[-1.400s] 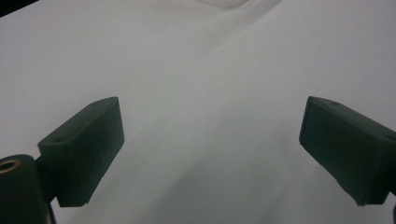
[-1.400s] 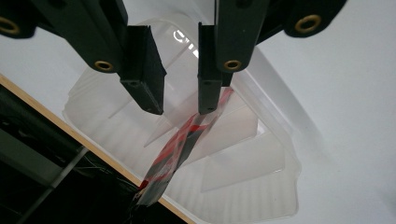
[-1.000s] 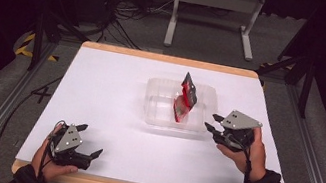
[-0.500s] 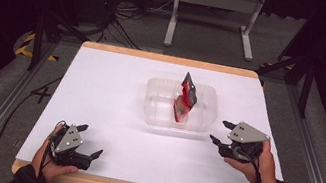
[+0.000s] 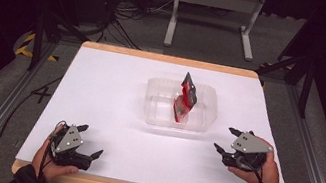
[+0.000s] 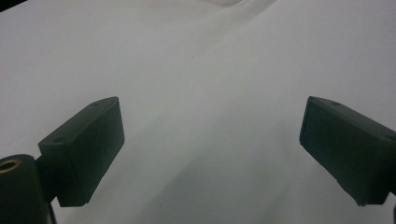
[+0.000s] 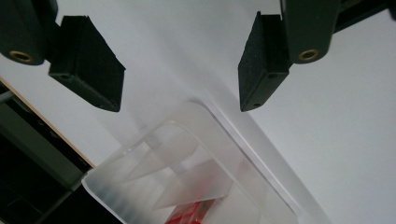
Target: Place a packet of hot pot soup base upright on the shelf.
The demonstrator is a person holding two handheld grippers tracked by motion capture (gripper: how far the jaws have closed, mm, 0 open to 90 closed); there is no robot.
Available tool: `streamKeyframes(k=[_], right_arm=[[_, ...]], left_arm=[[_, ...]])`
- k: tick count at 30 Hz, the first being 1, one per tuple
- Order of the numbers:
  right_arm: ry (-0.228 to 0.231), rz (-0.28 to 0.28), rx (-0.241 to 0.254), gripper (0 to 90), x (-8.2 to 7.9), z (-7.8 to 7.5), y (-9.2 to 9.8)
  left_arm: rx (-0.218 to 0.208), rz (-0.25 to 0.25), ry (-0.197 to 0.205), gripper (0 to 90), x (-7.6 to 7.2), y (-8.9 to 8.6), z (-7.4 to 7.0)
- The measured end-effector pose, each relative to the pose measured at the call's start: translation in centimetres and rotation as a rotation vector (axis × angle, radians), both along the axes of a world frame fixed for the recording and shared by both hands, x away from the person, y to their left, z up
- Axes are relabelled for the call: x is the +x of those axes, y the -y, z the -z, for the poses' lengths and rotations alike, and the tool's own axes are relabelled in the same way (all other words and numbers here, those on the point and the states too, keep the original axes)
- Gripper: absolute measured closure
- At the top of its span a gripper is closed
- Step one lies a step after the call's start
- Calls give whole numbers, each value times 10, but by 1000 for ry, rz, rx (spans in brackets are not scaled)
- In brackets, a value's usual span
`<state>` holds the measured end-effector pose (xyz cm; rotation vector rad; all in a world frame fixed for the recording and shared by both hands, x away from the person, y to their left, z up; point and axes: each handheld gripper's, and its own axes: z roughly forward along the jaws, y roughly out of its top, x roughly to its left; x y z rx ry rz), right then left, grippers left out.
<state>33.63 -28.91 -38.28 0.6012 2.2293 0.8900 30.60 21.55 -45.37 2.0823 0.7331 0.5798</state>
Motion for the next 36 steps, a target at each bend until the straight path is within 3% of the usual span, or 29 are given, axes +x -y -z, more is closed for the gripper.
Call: streamKeyframes(k=[16,23,26,36], right_arm=[[-6,85,16,264,-9,18,30],[4,116,56,205,-13,25,41],[19,125,113,154,-17,31,47],[46,157,142,132,-28,43,59]], left_arm=[[-2,-4,-1,72,0,0,0],[0,-4,1,72,0,0,0],[-2,-6,0,72,0,-1,0],[-10,-4,1,72,0,-1,0]])
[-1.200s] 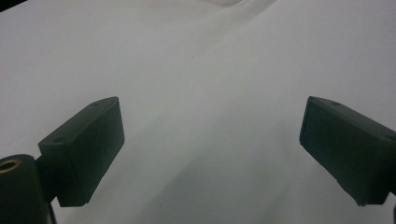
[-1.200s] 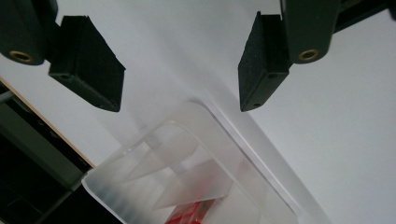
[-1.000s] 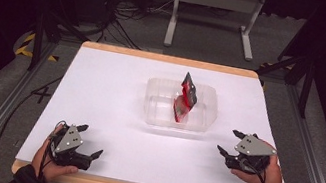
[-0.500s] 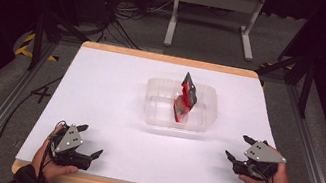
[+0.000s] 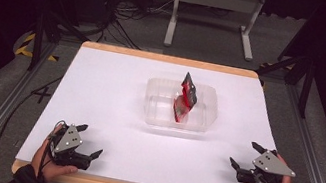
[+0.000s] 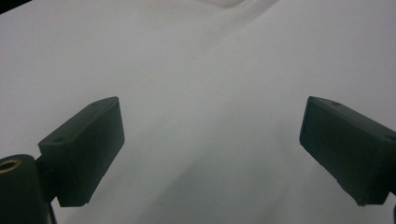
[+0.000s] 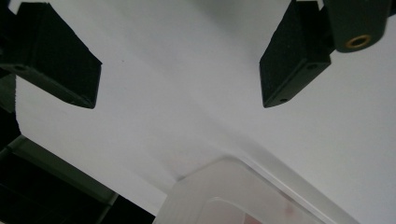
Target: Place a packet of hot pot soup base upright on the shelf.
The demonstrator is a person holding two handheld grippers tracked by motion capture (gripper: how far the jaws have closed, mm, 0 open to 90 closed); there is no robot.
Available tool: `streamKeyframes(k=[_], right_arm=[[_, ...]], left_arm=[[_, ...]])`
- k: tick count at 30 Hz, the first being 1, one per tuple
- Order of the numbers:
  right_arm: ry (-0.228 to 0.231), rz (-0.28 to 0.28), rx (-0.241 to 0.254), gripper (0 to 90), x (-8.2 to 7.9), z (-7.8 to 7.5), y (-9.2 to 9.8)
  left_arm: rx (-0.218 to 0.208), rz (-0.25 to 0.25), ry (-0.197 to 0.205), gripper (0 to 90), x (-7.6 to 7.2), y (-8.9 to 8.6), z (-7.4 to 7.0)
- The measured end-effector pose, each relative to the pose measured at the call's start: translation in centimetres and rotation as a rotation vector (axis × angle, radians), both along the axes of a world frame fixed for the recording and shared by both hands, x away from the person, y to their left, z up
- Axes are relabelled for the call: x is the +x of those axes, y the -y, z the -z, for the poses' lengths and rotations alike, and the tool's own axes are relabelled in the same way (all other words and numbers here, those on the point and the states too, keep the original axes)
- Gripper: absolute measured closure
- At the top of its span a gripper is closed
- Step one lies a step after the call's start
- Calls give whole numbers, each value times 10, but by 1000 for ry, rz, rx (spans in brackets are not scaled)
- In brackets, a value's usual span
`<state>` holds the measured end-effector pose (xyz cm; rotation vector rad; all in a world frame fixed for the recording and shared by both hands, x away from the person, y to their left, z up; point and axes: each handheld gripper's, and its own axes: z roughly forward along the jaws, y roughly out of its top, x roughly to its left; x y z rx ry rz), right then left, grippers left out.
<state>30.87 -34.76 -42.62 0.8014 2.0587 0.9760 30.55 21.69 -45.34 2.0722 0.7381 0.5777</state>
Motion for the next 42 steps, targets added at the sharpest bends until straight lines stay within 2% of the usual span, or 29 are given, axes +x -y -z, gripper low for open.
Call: streamKeyframes(k=[1,3,14,18,26,30,42], right_arm=[[-1,6,25,131,-2,0,3],[1,11,33,130,-3,0,4],[-2,85,169,127,-14,6,29],[44,99,158,132,-19,4,34],[45,103,150,131,-20,5,35],[48,105,140,131,-20,5,33],[39,104,150,131,-19,5,35]], left_arm=[[-2,1,3,72,0,0,0],[-4,2,4,72,0,0,-1],[-24,3,5,70,3,-3,-1],[-30,-9,9,70,2,-3,-2],[-22,-7,16,68,1,-3,-3],[-31,-12,21,68,0,-4,-4],[-18,-8,16,69,2,-2,-3]])
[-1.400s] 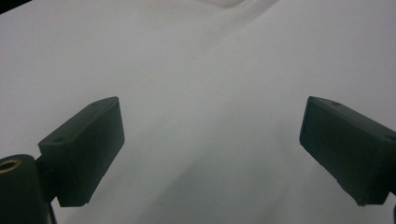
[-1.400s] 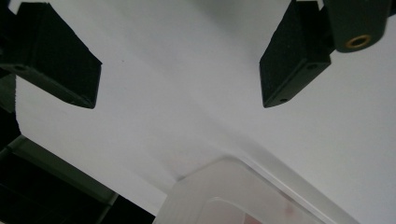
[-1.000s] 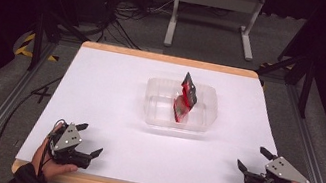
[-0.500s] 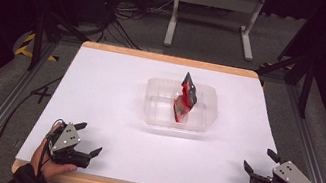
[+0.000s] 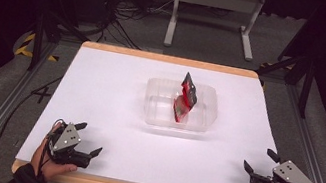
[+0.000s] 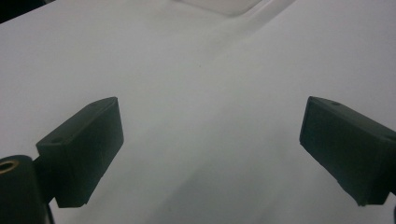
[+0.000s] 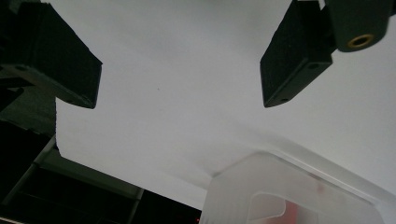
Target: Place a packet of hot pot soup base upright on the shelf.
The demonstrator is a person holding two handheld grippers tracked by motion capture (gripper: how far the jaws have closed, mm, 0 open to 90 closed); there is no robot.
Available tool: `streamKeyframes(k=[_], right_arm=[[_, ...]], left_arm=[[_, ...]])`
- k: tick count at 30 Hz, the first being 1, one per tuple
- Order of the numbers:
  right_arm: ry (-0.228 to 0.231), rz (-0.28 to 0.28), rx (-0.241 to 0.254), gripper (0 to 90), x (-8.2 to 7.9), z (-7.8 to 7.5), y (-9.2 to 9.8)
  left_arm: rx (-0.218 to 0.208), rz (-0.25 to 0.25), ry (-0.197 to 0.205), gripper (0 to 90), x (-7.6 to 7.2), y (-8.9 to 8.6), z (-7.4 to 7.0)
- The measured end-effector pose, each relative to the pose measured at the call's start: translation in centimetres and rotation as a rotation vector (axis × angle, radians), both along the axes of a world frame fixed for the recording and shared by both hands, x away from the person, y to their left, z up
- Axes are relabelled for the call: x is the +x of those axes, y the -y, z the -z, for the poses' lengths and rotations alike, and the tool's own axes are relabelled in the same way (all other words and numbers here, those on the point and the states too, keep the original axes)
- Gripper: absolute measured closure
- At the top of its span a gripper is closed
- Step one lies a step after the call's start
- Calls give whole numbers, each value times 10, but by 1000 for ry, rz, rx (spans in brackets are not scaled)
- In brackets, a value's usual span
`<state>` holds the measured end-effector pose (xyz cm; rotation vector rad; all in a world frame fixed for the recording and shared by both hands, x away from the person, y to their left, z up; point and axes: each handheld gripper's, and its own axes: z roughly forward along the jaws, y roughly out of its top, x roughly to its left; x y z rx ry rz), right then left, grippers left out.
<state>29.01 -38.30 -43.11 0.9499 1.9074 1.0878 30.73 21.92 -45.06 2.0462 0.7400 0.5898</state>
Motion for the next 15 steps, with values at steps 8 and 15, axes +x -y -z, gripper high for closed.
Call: streamKeyframes(k=[8,15], right_arm=[[-10,-4,-12,130,1,1,-1],[-14,2,-8,131,0,2,2]], left_arm=[[5,-2,-5,69,1,1,0],[7,1,-7,70,4,3,1]])
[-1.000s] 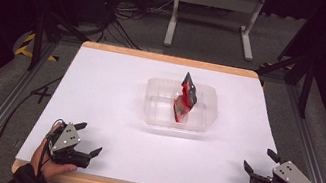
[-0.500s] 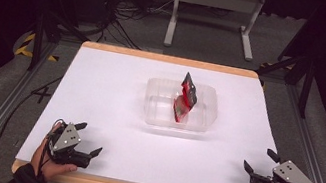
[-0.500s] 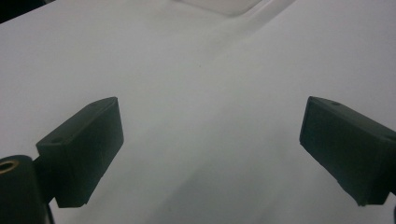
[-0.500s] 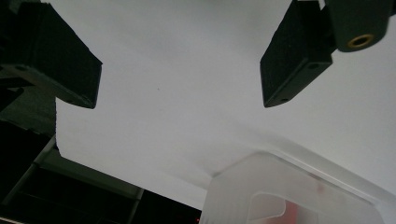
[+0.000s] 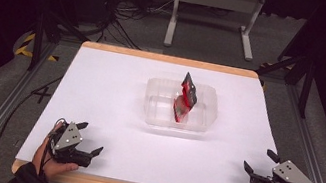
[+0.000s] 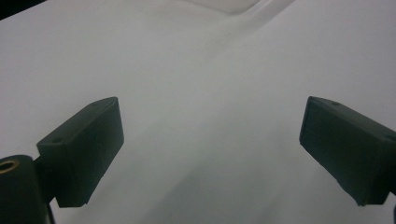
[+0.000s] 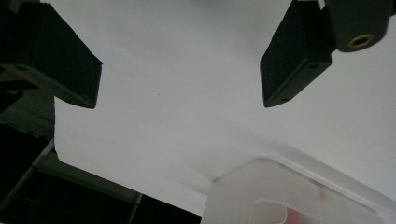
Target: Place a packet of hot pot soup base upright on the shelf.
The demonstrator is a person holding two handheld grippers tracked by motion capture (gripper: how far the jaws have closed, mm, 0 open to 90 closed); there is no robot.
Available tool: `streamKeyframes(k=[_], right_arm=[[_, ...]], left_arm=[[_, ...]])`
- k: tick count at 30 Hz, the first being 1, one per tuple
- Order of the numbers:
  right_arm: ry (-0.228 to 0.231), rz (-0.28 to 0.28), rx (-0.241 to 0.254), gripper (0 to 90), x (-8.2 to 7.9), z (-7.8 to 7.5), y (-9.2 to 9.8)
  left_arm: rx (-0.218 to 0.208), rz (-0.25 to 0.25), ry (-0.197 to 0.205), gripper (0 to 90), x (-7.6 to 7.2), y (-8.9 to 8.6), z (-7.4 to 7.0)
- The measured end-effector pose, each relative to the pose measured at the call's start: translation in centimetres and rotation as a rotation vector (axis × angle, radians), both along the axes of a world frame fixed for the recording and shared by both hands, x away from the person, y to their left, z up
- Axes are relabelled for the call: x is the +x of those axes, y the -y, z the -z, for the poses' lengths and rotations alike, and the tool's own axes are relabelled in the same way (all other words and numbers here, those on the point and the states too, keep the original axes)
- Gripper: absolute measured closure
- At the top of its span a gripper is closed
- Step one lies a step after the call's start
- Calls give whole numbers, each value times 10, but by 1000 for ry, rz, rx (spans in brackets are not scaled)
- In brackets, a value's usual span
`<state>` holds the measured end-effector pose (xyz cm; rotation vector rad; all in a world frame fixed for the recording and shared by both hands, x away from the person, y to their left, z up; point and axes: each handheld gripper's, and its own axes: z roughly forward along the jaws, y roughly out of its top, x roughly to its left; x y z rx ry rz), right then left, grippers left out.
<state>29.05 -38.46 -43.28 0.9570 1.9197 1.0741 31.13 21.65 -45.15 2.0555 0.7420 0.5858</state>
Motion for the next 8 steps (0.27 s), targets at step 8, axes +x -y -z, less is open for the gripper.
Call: streamKeyframes(k=[8], right_arm=[[3,15,9,129,-1,0,2]], left_arm=[[-8,-3,-5,71,2,1,0]])
